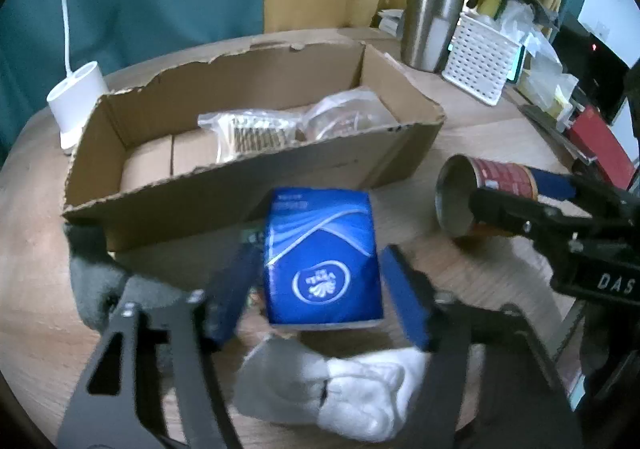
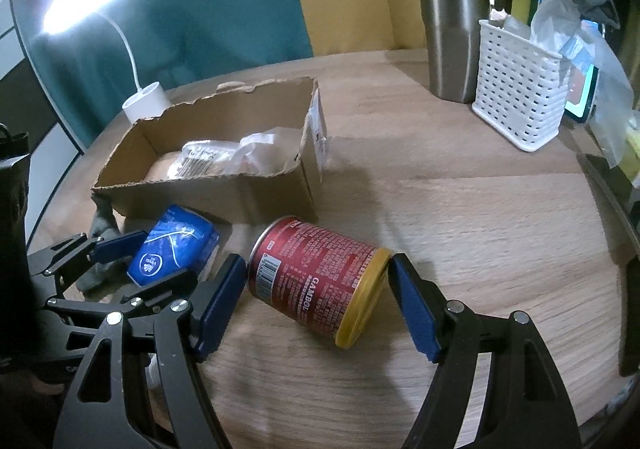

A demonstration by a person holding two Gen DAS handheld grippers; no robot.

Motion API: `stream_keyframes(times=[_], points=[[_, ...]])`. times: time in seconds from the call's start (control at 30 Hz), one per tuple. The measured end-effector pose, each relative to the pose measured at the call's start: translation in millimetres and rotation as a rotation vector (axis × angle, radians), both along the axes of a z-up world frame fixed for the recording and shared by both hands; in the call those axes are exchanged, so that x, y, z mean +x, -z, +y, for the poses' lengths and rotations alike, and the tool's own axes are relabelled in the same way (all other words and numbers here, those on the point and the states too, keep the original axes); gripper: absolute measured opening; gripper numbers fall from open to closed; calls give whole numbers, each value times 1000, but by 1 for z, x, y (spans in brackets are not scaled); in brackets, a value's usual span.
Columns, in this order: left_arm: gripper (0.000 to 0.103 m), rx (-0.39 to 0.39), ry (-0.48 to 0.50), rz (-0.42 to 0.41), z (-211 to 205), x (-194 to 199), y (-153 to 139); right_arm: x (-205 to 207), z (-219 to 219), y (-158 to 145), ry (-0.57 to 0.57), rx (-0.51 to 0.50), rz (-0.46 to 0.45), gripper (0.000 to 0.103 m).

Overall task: Organize objects
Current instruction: 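Lift the tissue pack and red can and carry them over the box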

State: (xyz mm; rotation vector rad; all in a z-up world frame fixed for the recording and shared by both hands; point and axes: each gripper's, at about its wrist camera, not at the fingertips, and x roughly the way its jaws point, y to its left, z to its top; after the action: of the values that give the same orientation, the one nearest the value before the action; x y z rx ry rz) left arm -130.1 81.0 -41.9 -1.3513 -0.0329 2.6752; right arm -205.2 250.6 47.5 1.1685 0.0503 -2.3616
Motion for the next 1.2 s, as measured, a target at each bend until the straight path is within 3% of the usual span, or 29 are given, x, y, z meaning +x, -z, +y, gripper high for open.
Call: stream_keyframes(times=[0.13, 0.63, 1.2], points=[[55, 21, -3, 7, -4, 2, -3, 3, -2, -5, -12, 8, 22, 76], [55, 52, -17, 122, -16, 24, -42, 13, -7, -30, -26, 5, 81, 76], [55, 88, -65, 184, -45, 29, -62, 19, -21, -55, -63, -3, 147, 76]])
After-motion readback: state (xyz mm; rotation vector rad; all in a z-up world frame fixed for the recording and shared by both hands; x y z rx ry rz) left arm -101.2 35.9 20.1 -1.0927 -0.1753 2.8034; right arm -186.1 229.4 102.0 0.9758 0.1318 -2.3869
